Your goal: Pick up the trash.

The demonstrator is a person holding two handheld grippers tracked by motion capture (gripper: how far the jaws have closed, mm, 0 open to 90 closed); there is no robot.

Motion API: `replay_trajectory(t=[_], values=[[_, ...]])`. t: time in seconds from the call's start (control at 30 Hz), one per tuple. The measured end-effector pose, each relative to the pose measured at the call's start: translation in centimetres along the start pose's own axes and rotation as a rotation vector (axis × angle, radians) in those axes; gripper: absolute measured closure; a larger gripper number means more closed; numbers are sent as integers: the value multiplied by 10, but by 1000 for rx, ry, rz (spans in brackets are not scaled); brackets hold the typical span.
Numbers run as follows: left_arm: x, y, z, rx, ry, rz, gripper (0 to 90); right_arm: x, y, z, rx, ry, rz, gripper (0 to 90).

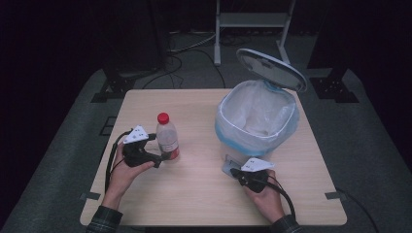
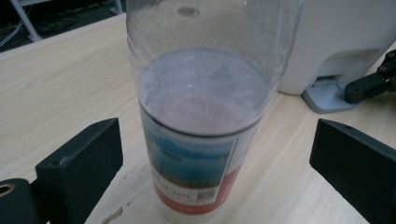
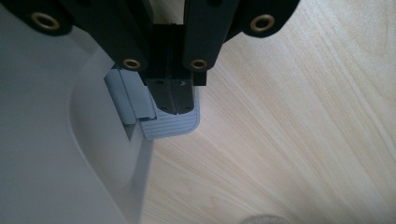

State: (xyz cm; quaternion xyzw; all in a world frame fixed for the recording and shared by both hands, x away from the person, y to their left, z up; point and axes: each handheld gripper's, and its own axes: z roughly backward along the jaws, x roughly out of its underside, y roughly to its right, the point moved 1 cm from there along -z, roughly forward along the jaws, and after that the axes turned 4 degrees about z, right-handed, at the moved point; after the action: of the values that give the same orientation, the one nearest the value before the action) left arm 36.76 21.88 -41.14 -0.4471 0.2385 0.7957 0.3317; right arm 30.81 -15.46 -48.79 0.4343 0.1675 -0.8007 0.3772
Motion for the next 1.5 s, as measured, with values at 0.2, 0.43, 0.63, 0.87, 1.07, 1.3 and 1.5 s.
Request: replay_trajectory(t=[0.2,0.43,0.63,0.87,1.07,1.3,1.5], values=[[-3,-2,-6,8,6,-1,15,0,0,0,0,0,0,900],[-2,-5,-13,19,0,8,19,0,0,0,0,0,0,900],[-1,-7,-19,26,-3,9,54,0,0,0,0,0,0,900],[1,-9,-23,32,-18,7,77,0,0,0,0,0,-1,900],[2,-11,-25,32,-20,3,114,0,0,0,0,0,-1,900],[4,-11,-28,30,-36,-3,140,0,0,0,0,0,0,900],[6,-12,-29,28,-31,4,210,0,0,0,0,0,-1,900]])
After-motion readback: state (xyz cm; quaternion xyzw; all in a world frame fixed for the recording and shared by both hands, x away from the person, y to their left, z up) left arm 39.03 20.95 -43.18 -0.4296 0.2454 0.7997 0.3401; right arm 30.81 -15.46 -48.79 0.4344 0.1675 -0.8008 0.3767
